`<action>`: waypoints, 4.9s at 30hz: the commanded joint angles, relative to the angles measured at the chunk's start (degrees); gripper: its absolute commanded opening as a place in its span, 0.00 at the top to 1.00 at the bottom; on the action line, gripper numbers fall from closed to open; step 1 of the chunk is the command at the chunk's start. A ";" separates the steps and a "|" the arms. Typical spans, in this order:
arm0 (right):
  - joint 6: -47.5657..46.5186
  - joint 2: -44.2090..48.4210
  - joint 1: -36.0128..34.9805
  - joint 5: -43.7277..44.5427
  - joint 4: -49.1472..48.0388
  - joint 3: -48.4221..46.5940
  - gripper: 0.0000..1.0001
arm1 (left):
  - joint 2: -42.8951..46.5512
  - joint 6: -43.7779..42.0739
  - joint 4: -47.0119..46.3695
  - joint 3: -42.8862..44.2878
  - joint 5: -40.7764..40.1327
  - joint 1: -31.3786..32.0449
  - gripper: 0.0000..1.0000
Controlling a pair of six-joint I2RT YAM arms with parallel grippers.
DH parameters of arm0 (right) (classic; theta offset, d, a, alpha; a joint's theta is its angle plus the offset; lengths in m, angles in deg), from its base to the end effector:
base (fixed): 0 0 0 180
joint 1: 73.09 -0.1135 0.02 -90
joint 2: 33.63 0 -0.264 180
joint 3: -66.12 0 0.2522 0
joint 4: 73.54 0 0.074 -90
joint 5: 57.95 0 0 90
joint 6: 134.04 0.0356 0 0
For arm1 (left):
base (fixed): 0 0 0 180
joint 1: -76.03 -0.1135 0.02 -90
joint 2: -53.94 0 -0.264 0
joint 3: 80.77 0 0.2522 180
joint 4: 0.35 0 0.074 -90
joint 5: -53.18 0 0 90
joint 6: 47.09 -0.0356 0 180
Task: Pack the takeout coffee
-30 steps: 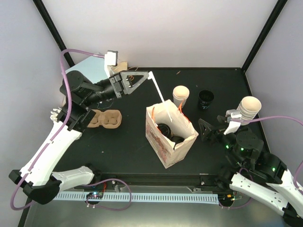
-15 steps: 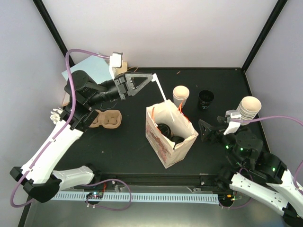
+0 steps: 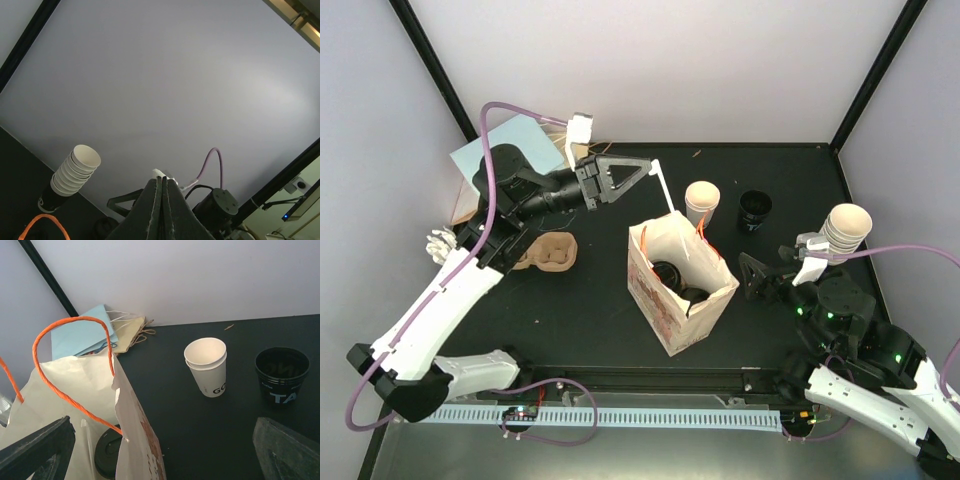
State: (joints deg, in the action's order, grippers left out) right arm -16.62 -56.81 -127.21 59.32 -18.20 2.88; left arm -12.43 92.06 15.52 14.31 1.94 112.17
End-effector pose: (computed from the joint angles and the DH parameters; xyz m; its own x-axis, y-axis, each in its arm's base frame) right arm 0.0556 0.0490 0.3519 -0.3495 0.2153 -0.9119 -0.3382 0.8786 0.3370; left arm 0.1763 -0.1564 0.4991 -0.6034 -0.2898 -0.7430 0.7590 0.0773 -0.6465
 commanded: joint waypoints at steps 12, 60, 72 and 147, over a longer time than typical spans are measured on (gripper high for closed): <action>0.67 0.50 -0.09 0.16 -0.65 0.60 0.00 | -2.59 -4.14 4.40 2.09 -0.98 0.42 0.99; -5.05 -13.45 -0.05 -6.05 8.36 -11.44 0.00 | 6.69 -23.26 49.83 9.89 -37.05 9.30 0.01; -2.96 -9.25 -0.10 11.61 -0.16 -6.53 0.00 | 18.12 -18.41 54.66 -9.71 -58.82 5.47 0.01; -28.22 -54.70 52.83 -26.92 -104.60 36.95 0.13 | -5.59 -54.24 -57.10 -67.61 -44.04 -32.01 0.01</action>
State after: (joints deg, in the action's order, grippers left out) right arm -45.19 -110.07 -74.91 33.98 -116.38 41.05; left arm -15.36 40.28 -31.75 -51.17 -44.09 80.57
